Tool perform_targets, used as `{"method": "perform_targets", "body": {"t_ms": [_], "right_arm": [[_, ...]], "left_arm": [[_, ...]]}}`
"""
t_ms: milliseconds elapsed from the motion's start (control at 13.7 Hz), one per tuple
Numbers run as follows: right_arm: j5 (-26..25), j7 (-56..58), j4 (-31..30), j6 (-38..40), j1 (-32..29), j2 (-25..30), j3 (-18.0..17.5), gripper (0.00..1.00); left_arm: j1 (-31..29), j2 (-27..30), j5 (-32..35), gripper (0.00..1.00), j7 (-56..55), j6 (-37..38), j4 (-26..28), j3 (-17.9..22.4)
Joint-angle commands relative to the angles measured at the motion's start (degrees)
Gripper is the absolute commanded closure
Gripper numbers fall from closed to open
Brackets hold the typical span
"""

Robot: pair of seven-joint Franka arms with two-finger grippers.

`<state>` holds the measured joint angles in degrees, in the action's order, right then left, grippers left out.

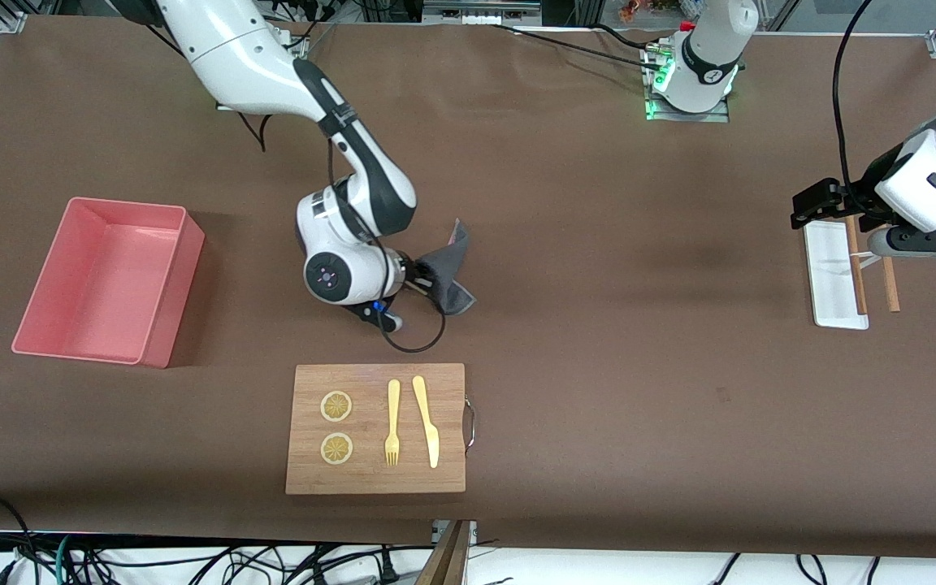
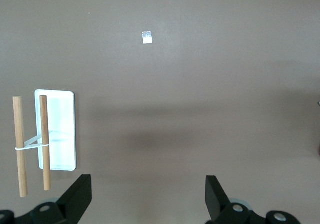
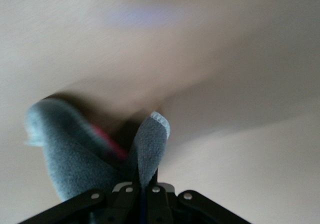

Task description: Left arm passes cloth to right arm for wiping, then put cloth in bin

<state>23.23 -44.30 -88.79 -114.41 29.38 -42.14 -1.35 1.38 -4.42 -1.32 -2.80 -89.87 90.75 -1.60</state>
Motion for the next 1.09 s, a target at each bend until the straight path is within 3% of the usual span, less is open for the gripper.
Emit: {"method": "perform_targets", "body": {"t_ms": [0, 218, 728, 1020], "right_arm": [[-4.23, 5.52, -0.06, 6.72, -4.23, 0.92, -0.32, 1.00], [-6.88, 12.37, -0.15, 11.91, -5.48, 1.36, 3.62, 1.00], [-7.23, 33.98, -0.15, 18.60, -5.48, 1.53, 16.44, 1.00], [-7.50, 42.36, -0.06, 20.27, -5.48, 1.88, 21.11, 1.00]], "left_arm": [[-0.23, -0.94, 0.44, 0.00, 0.52, 0.84, -1.89, -0.07], [-0.23, -0.94, 0.44, 0.00, 0.52, 0.93, -1.89, -0.15], [-0.23, -0.94, 0.53, 0.00, 0.52, 0.84, -1.89, -0.15], [-0.23, -0.94, 0.53, 0.00, 0.52, 0.84, -1.89, -0.15]]}}
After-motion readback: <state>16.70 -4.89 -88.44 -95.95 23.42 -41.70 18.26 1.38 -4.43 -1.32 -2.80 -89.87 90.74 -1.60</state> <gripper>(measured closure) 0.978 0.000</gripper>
